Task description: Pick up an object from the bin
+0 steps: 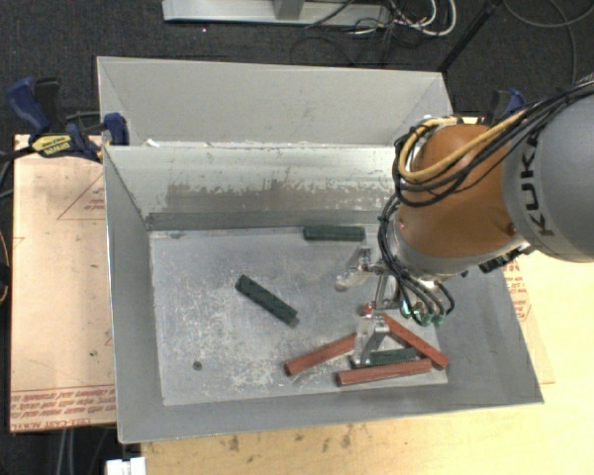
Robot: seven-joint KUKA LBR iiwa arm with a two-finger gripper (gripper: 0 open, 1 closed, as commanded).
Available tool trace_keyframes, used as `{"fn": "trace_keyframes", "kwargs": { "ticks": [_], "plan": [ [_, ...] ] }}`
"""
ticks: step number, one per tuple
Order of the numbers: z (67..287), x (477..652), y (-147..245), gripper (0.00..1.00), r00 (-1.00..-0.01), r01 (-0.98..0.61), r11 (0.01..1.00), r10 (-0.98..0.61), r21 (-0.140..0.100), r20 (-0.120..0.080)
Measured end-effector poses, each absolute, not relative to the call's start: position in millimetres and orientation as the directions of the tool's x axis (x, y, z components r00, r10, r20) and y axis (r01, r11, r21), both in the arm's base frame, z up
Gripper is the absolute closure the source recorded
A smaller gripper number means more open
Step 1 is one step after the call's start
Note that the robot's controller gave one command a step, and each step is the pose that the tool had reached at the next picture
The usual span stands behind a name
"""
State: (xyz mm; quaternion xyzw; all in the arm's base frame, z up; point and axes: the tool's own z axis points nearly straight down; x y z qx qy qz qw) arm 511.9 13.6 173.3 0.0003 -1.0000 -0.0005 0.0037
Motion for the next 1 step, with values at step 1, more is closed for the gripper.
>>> {"fn": "trace_keyframes", "kwargs": {
  "ticks": [1],
  "plan": [
    [176.8, 513.7, 13.6, 0.0, -1.0, 0.0, 1.0, 0.0, 0.001, 0.0]
  ]
}}
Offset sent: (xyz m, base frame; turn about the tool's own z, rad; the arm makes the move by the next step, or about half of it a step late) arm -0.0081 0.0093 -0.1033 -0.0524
